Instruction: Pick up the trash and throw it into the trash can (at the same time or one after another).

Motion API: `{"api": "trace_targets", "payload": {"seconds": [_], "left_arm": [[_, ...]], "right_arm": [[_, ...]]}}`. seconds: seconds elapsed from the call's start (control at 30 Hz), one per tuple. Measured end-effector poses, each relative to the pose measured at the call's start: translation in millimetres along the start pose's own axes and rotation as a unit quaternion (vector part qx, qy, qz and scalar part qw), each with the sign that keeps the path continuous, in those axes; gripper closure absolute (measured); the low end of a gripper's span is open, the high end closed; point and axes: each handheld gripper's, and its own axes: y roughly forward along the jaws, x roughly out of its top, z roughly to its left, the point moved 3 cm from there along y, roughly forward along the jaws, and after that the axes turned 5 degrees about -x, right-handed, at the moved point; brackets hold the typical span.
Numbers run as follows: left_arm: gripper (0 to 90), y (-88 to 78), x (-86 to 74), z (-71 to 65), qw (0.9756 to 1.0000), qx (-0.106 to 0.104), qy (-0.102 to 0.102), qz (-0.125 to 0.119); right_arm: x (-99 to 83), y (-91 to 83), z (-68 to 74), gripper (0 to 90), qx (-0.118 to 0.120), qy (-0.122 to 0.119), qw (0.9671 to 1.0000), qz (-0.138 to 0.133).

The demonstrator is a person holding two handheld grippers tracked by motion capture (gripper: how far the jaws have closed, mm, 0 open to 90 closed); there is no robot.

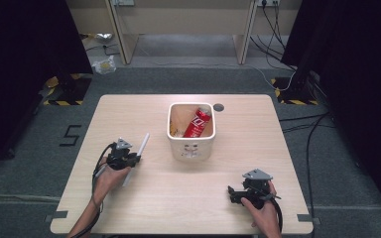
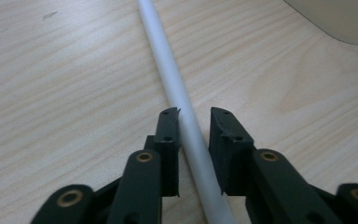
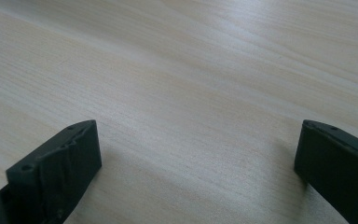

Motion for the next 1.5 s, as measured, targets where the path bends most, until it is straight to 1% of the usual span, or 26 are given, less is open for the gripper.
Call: {"api": "trace_targets", "payload": {"seconds": [0.1, 0.23, 0.3, 0.37, 0.53, 0.6, 0.63, 0.7, 0.87, 1.03, 1.23, 1.3, 1.33, 1.4, 1.5], "left_arm": [[79.1, 0.4, -0.3, -0.3, 1.0, -0.003, 0.001, -0.004], [79.8, 0.1, -0.9, 0.9, 1.0, -0.007, 0.0, -0.007], [79.8, 0.3, -0.9, 1.5, 0.9999, -0.01, -0.004, -0.01], [79.9, -0.2, -0.6, 3.1, 0.9999, -0.009, -0.003, -0.009], [79.9, -4.8, 2.8, 3.8, 0.9997, -0.012, -0.005, -0.019], [79.8, -12.0, 7.8, 4.7, 0.9994, -0.015, -0.006, -0.029], [79.9, -12.0, 7.8, 4.7, 0.9994, -0.015, -0.006, -0.029], [79.9, -18.7, 11.9, 6.0, 0.9991, -0.017, -0.007, -0.038], [79.9, -26.2, 16.3, 7.3, 0.9986, -0.02, -0.008, -0.049], [79.8, -34.9, 23.0, 7.5, 0.9975, -0.024, -0.008, -0.065], [79.8, -46.2, 34.1, 6.4, 0.996, -0.026, -0.005, -0.085], [79.8, -51.6, 39.2, 5.0, 0.9954, -0.029, -0.001, -0.091], [79.8, -51.6, 39.2, 5.0, 0.9954, -0.029, -0.001, -0.091], [79.8, -55.7, 44.5, 4.4, 0.9947, -0.033, 0.001, -0.097], [79.8, -58.8, 48.8, 4.0, 0.9944, -0.034, 0.004, -0.1]], "right_arm": [[0.0, 0.0, 0.0, 0.7, 0.0, 0.0, 1.0, 0.0], [0.0, 0.0, 0.0, 0.7, 0.0, 0.0, 1.0, 0.0], [0.0, 0.0, -0.1, 0.7, 0.0, 0.0, 1.0, 0.0], [0.0, 0.0, -0.1, 0.7, 0.0, -0.001, 1.0, 0.0], [0.0, 0.0, -0.1, 0.7, 0.0, -0.001, 1.0, 0.0], [0.0, 0.0, -0.1, 0.7, 0.0, 0.0, 1.0, 0.0], [0.0, 0.0, -0.1, 0.7, 0.0, 0.0, 1.0, 0.0], [0.0, 0.0, -0.1, 0.7, 0.0, -0.001, 1.0, 0.0], [0.0, 0.0, -0.1, 0.7, 0.0, 0.0, 1.0, 0.0], [0.0, 0.0, -0.1, 0.7, 0.0, -0.001, 1.0, 0.0], [0.0, 0.1, -0.1, 0.7, 0.0, -0.001, 1.0, 0.0], [0.0, 0.0, -0.2, 0.6, 0.0, -0.001, 1.0, 0.0], [0.0, 0.0, -0.2, 0.6, 0.0, -0.001, 1.0, 0.0], [0.0, 0.0, -0.1, 0.7, 0.0, 0.0, 1.0, 0.0], [0.0, 0.1, -0.1, 0.7, 0.0, -0.001, 1.0, 0.0]]}}
